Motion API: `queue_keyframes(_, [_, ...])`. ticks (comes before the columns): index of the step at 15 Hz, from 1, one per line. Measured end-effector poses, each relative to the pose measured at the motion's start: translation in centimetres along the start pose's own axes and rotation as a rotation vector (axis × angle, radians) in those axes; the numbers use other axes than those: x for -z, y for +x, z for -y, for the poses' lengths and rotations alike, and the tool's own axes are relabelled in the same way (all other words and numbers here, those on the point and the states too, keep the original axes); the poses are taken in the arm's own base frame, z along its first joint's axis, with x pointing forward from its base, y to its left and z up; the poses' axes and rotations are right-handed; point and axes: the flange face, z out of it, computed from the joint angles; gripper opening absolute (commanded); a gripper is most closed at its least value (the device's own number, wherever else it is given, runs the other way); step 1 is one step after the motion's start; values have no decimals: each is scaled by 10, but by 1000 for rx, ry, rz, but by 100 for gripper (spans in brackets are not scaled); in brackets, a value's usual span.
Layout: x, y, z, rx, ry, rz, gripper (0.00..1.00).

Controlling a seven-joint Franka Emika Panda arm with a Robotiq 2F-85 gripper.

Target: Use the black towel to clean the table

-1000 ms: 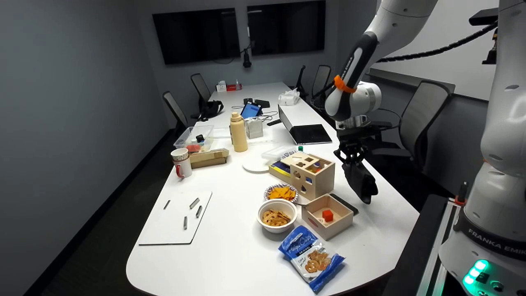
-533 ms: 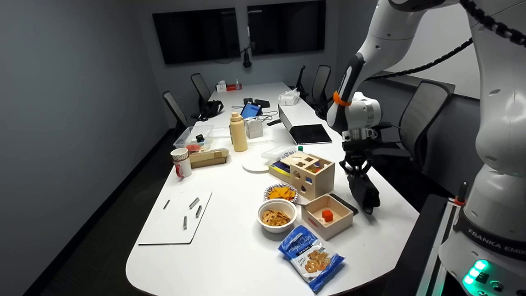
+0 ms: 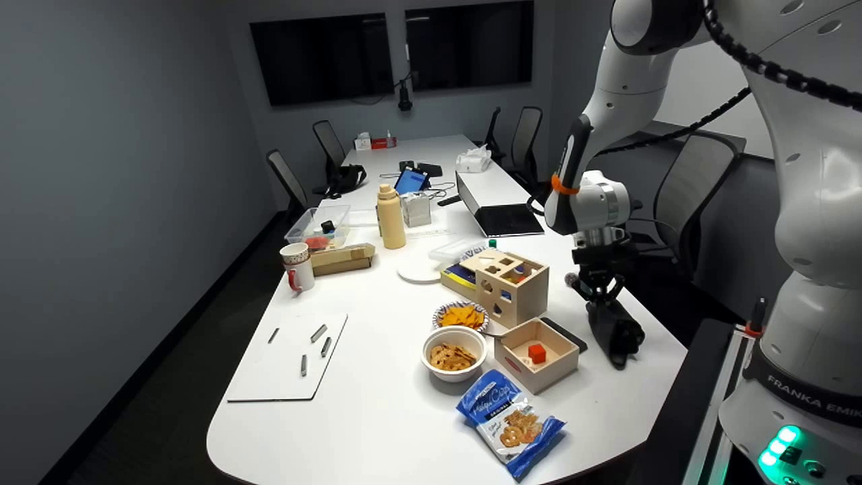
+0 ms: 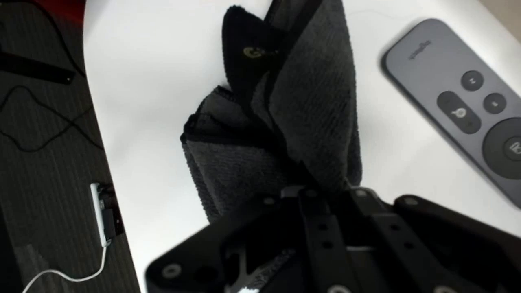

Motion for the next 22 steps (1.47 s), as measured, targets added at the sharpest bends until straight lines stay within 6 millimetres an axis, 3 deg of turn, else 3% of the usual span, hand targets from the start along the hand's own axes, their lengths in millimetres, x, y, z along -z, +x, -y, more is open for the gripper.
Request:
queue_keyframes(5, [1, 25, -24, -91, 33, -22, 2])
queue_keyframes(9, [10, 49, -28, -166, 93, -41, 2])
queue_keyframes(14, [9, 64, -8, -180, 136, -45, 2])
queue_keyframes(19, [-1, 57, 22, -126, 149, -22, 2])
queue_keyframes(22, [-4, 51, 30, -75, 145, 6, 2])
